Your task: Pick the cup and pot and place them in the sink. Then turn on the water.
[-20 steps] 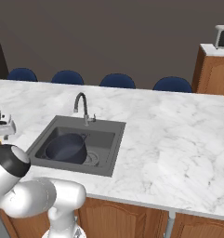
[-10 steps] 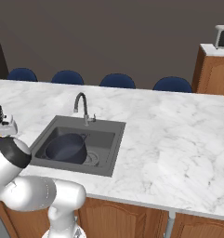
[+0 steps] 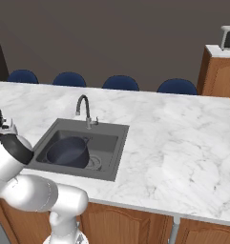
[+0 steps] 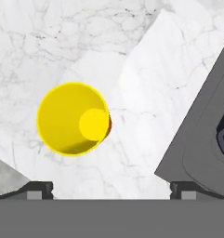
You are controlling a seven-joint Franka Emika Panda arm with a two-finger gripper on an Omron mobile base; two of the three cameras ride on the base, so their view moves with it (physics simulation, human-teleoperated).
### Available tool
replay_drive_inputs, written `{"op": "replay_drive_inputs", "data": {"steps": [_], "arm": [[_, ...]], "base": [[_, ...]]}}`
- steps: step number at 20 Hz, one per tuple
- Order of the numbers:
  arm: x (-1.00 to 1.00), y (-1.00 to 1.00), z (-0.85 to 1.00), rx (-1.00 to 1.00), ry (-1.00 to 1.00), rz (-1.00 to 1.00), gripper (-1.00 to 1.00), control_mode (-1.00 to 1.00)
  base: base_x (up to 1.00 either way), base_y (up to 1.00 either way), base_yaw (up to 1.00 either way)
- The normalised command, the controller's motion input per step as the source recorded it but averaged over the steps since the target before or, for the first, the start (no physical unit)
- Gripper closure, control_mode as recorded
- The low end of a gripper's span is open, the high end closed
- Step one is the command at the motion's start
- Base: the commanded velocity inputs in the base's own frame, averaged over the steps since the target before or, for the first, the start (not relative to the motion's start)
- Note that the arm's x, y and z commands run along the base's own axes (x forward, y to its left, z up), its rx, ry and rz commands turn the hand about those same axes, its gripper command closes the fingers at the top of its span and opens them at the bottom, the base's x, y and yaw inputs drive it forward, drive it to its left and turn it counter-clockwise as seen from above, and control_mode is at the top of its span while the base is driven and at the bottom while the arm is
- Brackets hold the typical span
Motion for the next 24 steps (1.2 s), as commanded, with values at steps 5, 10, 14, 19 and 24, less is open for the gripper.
{"op": "replay_drive_inputs", "data": {"steps": [5,10,14,19,24], "arm": [[0.14,0.04,0.00,0.00,0.00,0.02,-1.00,-1.00],[0.11,0.01,-0.03,0.00,0.00,0.02,-1.00,-1.00],[0.09,0.04,-0.05,0.00,0.00,0.02,-1.00,-1.00],[0.05,0.13,-0.10,0.00,0.00,0.02,-1.00,-1.00],[0.05,0.13,-0.08,0.00,0.00,0.01,-1.00,-1.00]], "base": [[0.00,0.00,0.00],[0.00,0.00,0.00],[0.00,0.00,0.00],[0.00,0.00,0.00],[0.00,0.00,0.00]]}}
